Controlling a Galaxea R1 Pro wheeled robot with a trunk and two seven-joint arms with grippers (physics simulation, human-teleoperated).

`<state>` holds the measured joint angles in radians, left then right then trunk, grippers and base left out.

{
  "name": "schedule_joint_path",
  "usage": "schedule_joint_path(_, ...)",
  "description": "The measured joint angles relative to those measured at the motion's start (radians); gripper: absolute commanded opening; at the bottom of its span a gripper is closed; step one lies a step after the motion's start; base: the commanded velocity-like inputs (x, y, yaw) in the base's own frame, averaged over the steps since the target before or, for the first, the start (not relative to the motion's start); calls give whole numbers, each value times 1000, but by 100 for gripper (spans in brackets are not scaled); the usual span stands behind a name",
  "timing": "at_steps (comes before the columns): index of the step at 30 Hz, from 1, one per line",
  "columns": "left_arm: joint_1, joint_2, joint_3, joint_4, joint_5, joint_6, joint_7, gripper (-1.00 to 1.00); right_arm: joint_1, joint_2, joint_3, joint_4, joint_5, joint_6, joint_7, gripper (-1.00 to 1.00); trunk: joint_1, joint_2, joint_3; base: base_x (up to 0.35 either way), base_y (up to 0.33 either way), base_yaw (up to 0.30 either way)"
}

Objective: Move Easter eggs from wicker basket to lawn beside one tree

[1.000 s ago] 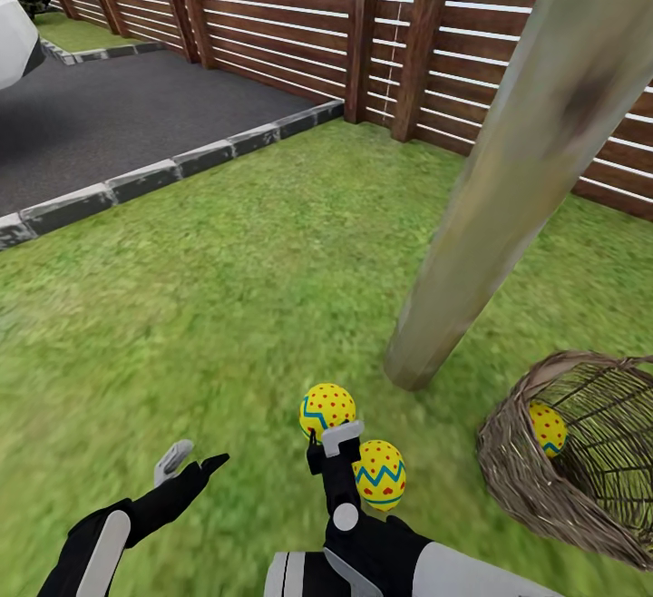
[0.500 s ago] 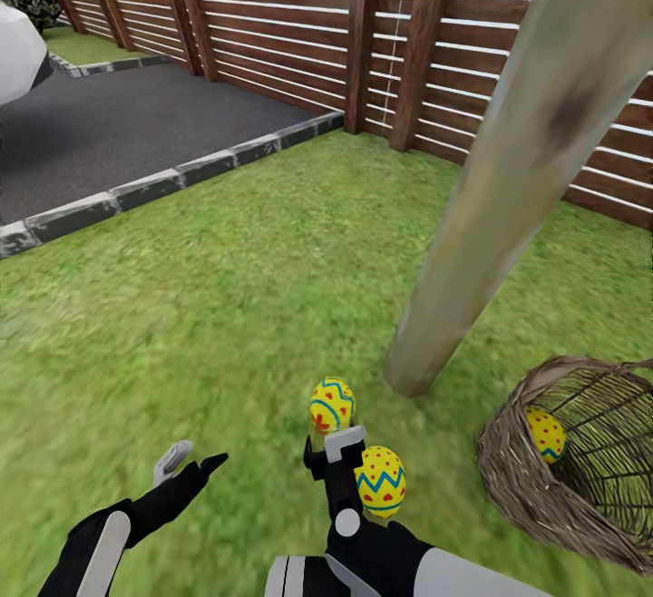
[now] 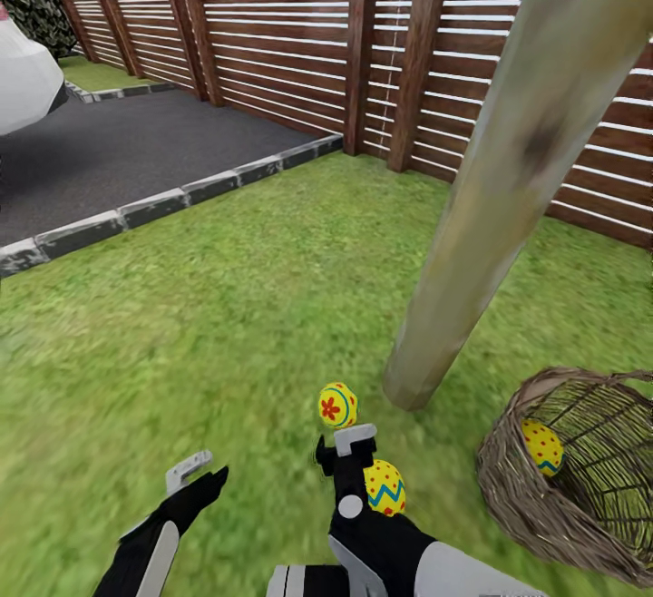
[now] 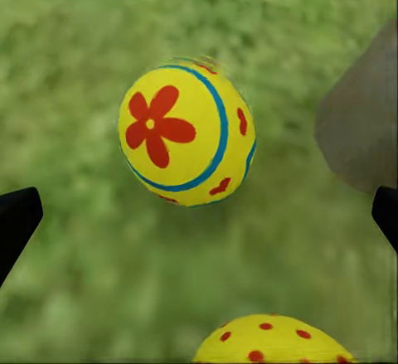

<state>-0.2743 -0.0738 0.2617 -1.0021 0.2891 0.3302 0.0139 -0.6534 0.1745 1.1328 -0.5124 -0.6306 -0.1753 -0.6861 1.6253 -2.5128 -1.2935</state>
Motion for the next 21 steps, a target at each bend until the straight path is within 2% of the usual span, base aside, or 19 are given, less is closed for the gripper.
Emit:
schedule_joint_path(1,0,0,-1,0,0,-3,1,100,0,0,-65,1,0,7,0,100,0,0,4,0,0,0)
schedule_joint_path(3,0,0,-2,1,0,-5,1,100,0,0,-161,0,2,12,3,100,-1,1,12,0,0,0)
schedule_joint_path(5,0,0,-2,1,0,-5,1,100,0,0,-196,0,6,14,5,100,-2,1,19,0,0,0)
schedule_joint_path(12,0,-2,-3,2,0,-6,1,100,0,0,-208,2,10,14,6,100,-5,3,46,-42,0,0)
schedule_joint_path(21,0,-1,-3,2,0,-7,2,100,0,0,-207,2,9,14,6,100,-9,5,81,-312,0,0)
